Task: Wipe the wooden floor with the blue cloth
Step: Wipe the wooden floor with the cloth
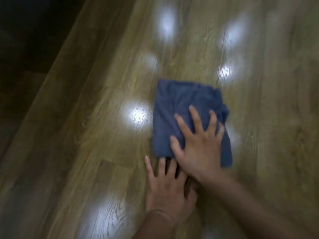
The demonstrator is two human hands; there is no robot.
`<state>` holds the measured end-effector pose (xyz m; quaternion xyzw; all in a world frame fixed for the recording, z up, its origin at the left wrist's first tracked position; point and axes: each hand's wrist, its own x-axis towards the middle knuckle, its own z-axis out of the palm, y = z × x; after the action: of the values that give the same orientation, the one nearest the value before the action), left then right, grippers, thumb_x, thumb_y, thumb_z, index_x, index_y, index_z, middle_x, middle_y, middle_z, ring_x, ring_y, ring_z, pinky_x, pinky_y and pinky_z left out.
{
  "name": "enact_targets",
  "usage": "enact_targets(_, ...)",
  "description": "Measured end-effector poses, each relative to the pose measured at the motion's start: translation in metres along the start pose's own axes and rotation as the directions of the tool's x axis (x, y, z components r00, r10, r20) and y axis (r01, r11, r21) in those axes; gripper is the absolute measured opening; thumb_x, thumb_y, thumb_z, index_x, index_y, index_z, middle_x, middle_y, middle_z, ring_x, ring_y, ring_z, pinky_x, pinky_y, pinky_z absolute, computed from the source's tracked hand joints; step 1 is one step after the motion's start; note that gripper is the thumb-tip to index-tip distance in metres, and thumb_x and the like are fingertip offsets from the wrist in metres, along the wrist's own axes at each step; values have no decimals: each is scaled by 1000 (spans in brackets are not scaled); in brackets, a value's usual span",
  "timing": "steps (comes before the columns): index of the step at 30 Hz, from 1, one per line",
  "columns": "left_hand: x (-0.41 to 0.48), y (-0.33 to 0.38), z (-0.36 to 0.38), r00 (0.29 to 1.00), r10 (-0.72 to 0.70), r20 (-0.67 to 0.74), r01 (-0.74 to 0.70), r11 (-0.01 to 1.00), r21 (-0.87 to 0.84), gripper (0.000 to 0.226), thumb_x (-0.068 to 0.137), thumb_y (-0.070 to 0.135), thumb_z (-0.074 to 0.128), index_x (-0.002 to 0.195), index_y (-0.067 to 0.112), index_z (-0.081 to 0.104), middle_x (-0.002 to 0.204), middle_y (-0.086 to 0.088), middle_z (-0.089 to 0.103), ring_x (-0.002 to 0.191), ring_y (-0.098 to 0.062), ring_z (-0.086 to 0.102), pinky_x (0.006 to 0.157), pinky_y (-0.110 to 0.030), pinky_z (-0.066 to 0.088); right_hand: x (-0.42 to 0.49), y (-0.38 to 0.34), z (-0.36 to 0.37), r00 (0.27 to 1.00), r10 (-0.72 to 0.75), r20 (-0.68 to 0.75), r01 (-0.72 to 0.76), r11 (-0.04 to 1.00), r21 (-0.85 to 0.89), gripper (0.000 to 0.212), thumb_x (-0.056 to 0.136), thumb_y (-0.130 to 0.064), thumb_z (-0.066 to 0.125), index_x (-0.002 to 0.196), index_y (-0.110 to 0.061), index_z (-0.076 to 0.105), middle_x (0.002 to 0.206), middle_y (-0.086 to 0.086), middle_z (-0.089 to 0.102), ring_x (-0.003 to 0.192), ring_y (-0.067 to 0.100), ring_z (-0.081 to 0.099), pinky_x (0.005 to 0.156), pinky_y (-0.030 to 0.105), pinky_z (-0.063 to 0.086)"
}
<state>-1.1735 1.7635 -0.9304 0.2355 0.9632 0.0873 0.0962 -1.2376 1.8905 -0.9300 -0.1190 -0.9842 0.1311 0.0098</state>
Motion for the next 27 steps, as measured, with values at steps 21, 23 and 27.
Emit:
enact_targets(21, 2, -1, 2, 1000, 19, 22, -20, 998, 52, 72, 80, 54, 46, 146, 25, 49, 157, -6, 38, 147, -37, 30, 109, -73, 17, 216, 61, -22, 990, 122, 66, -120, 992, -25, 58, 93, -60, 27, 149, -46, 31, 167, -7, 14, 151, 43, 2, 113, 74, 6)
enact_targets(23, 2, -1, 2, 1000, 23, 15, -24, 998, 59, 72, 80, 54, 46, 146, 24, 49, 157, -6, 39, 147, -37, 29, 110, -73, 17, 199, 113, -34, 981, 185, 50, -185, 983, -13, 58, 91, -60, 26, 147, -47, 31, 167, -8, 14, 152, 41, 3, 112, 74, 8)
enact_targets(27, 3, -1, 3, 1000, 25, 3, -25, 997, 75, 72, 81, 54, 43, 145, 22, 51, 155, -8, 42, 145, -38, 32, 109, -75, 19, 115, 242, -67, 919, 395, 1, -394, 917, -58, 58, 90, -59, 28, 146, -45, 33, 166, -10, 18, 152, 35, 10, 117, 65, 11)
